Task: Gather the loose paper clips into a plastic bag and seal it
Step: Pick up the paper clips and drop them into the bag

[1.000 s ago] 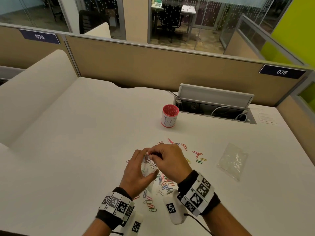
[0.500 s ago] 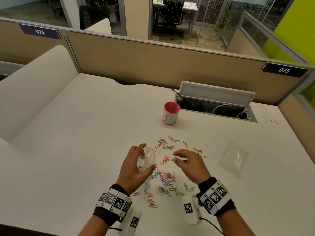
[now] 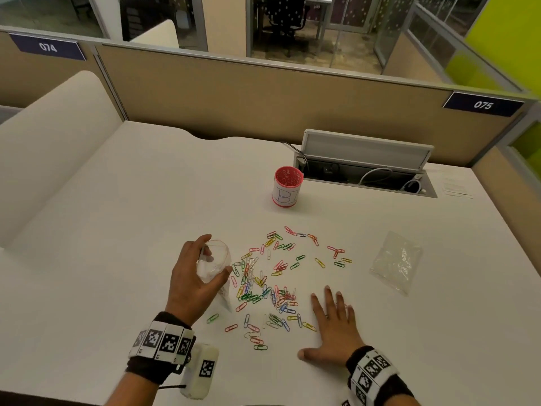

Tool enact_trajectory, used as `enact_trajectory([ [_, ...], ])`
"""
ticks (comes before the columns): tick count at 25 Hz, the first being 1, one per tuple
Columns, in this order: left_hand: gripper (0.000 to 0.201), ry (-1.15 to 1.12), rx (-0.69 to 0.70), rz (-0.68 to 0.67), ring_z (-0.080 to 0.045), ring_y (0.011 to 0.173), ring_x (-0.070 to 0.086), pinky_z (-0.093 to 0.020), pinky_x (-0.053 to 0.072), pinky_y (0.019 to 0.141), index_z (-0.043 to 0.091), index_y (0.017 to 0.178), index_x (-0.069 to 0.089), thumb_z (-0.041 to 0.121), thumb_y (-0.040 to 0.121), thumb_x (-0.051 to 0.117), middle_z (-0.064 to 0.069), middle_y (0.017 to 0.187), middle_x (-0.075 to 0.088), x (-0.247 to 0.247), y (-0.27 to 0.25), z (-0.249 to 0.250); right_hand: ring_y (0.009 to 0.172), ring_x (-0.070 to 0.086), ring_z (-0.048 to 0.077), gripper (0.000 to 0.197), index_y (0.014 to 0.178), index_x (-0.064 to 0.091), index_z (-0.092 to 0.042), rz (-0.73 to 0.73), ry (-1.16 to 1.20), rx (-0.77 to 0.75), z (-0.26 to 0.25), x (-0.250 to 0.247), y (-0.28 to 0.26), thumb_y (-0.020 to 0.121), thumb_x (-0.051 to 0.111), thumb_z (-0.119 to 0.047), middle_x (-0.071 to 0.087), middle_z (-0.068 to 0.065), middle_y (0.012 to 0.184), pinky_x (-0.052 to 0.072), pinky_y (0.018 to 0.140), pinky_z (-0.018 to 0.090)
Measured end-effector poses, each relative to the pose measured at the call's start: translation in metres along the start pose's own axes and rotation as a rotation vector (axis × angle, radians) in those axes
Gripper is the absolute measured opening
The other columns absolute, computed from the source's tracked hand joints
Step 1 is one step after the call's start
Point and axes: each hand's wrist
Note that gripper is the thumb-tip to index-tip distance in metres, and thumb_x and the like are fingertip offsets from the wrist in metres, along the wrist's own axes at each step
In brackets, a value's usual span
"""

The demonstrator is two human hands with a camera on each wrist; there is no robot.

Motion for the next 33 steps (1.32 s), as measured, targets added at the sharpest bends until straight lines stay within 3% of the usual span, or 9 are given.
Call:
enact_trajectory([
  [8,0.068,0.002,-0.011,0.023,0.001,0.094,0.051,-0.014,0.040,0.081,0.017,0.126,0.047,0.050,0.069,0.063,0.005,0.096,0.053,-0.002,0.000,0.004,0.136,-0.037,0.033,0.118,0.147,-0.020,-0.024,0.023,-0.117,-0.219,-0.071,-0.016,0.049,0.064,0.030,-0.092,-0.042,0.010,0.146,-0.020,0.111,0.051],
  [11,0.068,0.020,-0.019,0.019,-0.001,0.095,0.052,-0.009,0.039,0.081,0.019,0.127,0.047,0.049,0.069,0.063,0.010,0.097,0.051,-0.003,-0.004,0.003,0.143,-0.025,0.033,0.108,0.149,-0.012,-0.029,0.106,-0.019,-0.238,-0.084,-0.037,0.064,0.075,0.054,-0.071,-0.033,0.005,0.153,-0.008,0.116,0.048],
  [14,0.066,0.020,-0.032,0.022,0.000,0.095,0.051,-0.004,0.037,0.081,0.017,0.127,0.047,0.042,0.069,0.069,0.010,0.097,0.051,-0.005,-0.007,0.001,0.145,-0.017,0.033,0.108,0.148,-0.007,-0.039,0.112,-0.013,-0.304,-0.096,-0.063,0.082,0.074,0.069,-0.056,-0.023,-0.001,0.158,0.002,0.118,0.051],
  [18,0.064,0.023,-0.025,0.033,0.000,0.094,0.051,-0.003,0.037,0.081,0.019,0.125,0.047,0.041,0.070,0.068,0.008,0.096,0.052,-0.006,-0.007,0.002,0.147,-0.011,0.029,0.096,0.148,0.006,-0.042,0.022,-0.122,-0.422,-0.109,-0.076,0.100,0.077,0.071,-0.043,-0.011,-0.002,0.160,0.002,0.118,0.051],
  [21,0.064,0.034,-0.019,0.034,-0.001,0.094,0.050,-0.005,0.038,0.081,0.018,0.125,0.047,0.045,0.070,0.064,0.004,0.095,0.051,-0.006,-0.006,0.001,0.147,0.004,0.026,0.071,0.145,0.030,-0.034,0.069,-0.116,-0.489,-0.112,-0.073,0.099,0.084,0.066,-0.033,0.010,0.001,0.160,0.021,0.116,0.047],
  [23,0.064,0.036,-0.028,0.036,-0.001,0.094,0.050,-0.005,0.038,0.081,0.019,0.125,0.047,0.046,0.070,0.063,0.004,0.095,0.051,-0.004,-0.005,0.000,0.140,0.023,0.027,0.050,0.136,0.048,-0.025,0.174,-0.117,-0.526,-0.110,-0.068,0.096,0.088,0.062,-0.022,0.031,0.005,0.151,0.040,0.104,0.045],
  [26,0.064,0.030,-0.031,0.022,0.000,0.095,0.050,-0.004,0.037,0.080,0.024,0.125,0.045,0.048,0.069,0.063,0.006,0.096,0.051,-0.001,-0.005,0.000,0.113,0.050,0.031,0.029,0.117,0.063,-0.013,0.269,-0.210,-0.543,-0.100,-0.062,0.095,0.089,0.057,-0.006,0.054,0.009,0.123,0.050,0.086,0.039],
  [30,0.064,0.029,-0.020,-0.004,-0.001,0.096,0.050,-0.004,0.038,0.080,0.026,0.125,0.044,0.049,0.069,0.063,0.008,0.096,0.051,0.004,-0.006,0.001,0.086,0.060,0.032,0.021,0.104,0.066,-0.004,0.284,-0.225,-0.449,-0.081,-0.063,0.094,0.087,0.055,-0.001,0.057,0.013,0.103,0.049,0.071,0.034],
  [33,0.066,0.035,-0.016,-0.034,0.000,0.096,0.050,-0.008,0.039,0.078,0.022,0.126,0.046,0.051,0.069,0.062,0.010,0.098,0.050,0.007,-0.006,0.002,0.085,0.061,0.031,0.020,0.103,0.067,-0.006,0.323,-0.123,-0.404,-0.067,-0.065,0.088,0.090,0.051,-0.005,0.060,0.011,0.101,0.050,0.073,0.034],
])
Point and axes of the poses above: each hand's wrist, its own y-axis towards the middle knuckle, its own x-axis out of the palm, z = x × y
